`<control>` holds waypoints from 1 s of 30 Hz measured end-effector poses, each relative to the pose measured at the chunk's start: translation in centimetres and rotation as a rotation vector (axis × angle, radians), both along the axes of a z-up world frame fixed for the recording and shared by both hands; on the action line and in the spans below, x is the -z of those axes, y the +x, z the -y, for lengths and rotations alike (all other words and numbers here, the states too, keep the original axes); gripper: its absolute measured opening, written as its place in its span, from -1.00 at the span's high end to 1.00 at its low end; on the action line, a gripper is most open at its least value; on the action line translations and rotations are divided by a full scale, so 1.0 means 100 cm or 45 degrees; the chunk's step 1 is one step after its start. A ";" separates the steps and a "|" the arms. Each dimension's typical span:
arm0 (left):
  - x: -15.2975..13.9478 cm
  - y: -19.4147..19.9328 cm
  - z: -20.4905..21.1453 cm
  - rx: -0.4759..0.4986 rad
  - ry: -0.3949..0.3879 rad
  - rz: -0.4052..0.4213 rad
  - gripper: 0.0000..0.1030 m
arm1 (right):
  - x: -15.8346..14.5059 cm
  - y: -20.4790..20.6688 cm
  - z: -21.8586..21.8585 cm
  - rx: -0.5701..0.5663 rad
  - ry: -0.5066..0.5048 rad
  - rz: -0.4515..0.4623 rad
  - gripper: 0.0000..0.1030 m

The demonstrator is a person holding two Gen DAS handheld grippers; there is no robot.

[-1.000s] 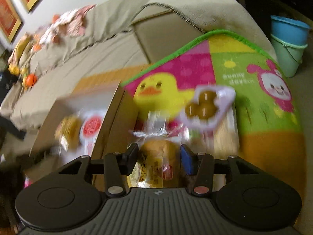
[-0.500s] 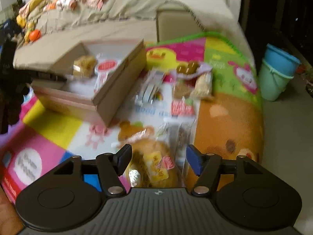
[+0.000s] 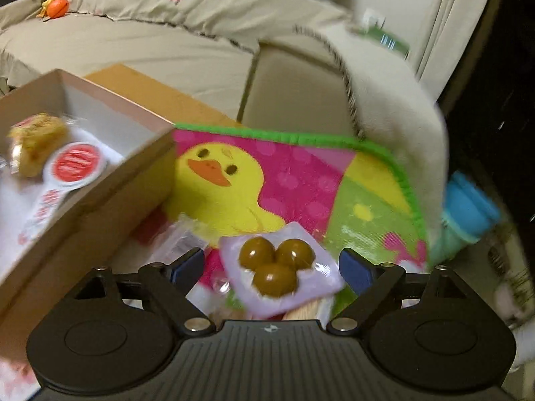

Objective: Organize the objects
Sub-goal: 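Grasp the brown candy tray pack with the right gripper, then lower the candy pack into the box and open the right gripper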

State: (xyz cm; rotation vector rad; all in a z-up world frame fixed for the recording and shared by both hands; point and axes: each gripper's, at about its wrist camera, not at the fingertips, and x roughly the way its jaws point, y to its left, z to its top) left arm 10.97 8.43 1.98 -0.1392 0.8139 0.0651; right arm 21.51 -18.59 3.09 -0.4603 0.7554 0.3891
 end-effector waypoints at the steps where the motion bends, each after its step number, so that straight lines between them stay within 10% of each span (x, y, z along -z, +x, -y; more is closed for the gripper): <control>1: 0.000 0.000 0.000 0.001 -0.001 0.001 0.79 | 0.006 0.012 0.004 0.020 0.016 -0.034 -0.75; 9: 0.001 -0.001 -0.002 -0.008 -0.028 0.010 0.78 | -0.009 -0.005 0.020 0.157 0.181 -0.065 -0.48; 30: 0.001 -0.001 -0.001 -0.020 -0.026 0.007 0.79 | -0.103 -0.248 -0.013 -0.037 0.261 -0.014 -0.48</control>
